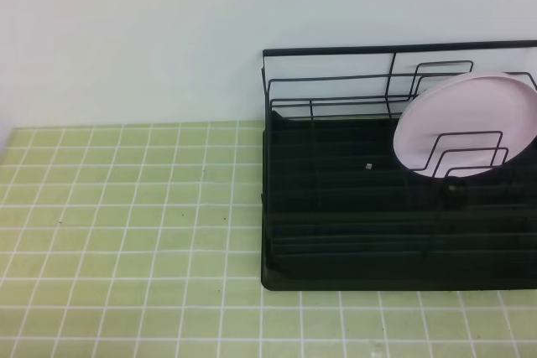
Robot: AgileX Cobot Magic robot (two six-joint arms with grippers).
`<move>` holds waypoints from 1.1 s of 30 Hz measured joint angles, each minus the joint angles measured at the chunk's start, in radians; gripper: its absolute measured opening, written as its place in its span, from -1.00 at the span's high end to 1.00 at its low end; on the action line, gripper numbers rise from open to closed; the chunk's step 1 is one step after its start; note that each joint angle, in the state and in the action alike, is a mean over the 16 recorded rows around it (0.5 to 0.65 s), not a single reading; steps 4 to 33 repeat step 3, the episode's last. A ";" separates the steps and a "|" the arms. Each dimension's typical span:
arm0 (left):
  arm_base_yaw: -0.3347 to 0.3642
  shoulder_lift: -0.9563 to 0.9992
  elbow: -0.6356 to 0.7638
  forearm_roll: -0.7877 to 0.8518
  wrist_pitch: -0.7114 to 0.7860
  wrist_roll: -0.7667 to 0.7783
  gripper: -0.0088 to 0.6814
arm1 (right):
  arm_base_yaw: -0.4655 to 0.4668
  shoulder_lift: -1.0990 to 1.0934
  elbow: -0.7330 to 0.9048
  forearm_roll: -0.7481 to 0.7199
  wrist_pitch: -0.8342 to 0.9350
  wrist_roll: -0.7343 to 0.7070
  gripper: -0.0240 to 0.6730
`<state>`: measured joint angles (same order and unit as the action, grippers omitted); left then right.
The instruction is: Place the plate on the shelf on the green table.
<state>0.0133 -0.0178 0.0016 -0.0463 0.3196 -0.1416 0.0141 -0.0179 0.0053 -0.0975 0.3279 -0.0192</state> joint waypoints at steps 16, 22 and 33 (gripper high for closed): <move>0.000 0.001 0.000 0.000 0.000 0.000 0.98 | 0.000 -0.001 0.001 0.004 0.000 0.001 0.94; 0.000 0.001 0.000 0.000 0.000 0.000 0.98 | 0.000 -0.001 0.001 0.004 0.000 0.001 0.94; 0.000 0.001 0.000 0.000 0.000 0.000 0.98 | 0.000 -0.001 0.001 0.004 0.000 0.001 0.94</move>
